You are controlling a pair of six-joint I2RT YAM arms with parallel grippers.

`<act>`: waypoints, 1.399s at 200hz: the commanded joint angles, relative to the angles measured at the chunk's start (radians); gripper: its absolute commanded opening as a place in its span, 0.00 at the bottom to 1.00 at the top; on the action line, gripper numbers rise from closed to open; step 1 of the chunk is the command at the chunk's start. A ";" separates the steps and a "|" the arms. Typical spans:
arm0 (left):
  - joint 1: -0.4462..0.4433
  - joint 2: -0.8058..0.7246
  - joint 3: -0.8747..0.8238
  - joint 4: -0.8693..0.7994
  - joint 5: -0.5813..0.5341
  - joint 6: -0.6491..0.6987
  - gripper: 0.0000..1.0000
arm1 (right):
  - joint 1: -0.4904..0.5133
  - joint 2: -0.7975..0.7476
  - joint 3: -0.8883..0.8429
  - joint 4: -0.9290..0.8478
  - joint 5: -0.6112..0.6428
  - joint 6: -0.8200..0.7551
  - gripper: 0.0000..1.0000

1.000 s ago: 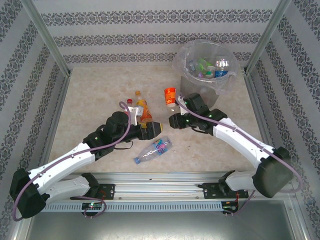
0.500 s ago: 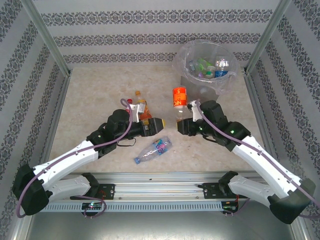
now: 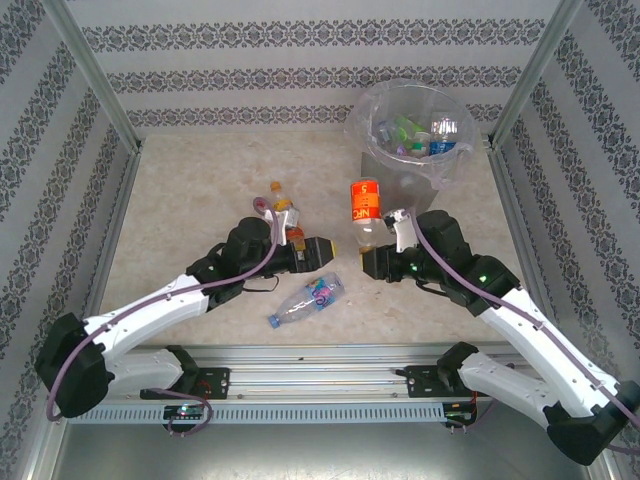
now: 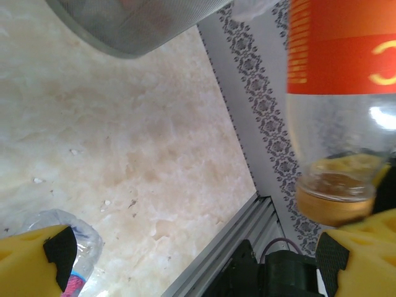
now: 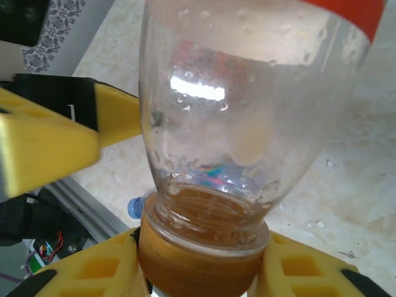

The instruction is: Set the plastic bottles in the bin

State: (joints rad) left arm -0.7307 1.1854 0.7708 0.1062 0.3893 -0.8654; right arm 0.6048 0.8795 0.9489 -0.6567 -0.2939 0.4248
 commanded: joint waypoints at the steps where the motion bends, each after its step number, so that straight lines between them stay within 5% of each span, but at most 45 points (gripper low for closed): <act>1: 0.020 0.018 0.038 0.059 0.031 0.005 1.00 | 0.005 0.003 0.030 -0.014 -0.037 0.013 0.38; 49: 0.046 0.048 0.044 0.141 0.087 0.019 1.00 | 0.003 0.022 0.064 0.014 -0.086 0.031 0.38; 167: 0.060 0.267 0.073 0.777 0.321 -0.184 1.00 | 0.001 -0.001 0.063 0.038 -0.200 0.084 0.38; 242: 0.062 0.238 0.079 0.727 0.352 -0.148 1.00 | -0.004 -0.004 0.076 -0.001 -0.173 0.071 0.36; 280: 0.070 0.167 0.051 0.548 0.267 -0.074 1.00 | -0.035 0.009 0.040 -0.096 0.032 0.066 0.42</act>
State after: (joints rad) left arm -0.6781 1.4300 0.8253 0.7650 0.6991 -1.0069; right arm 0.5949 0.8806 0.9939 -0.6861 -0.3973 0.4980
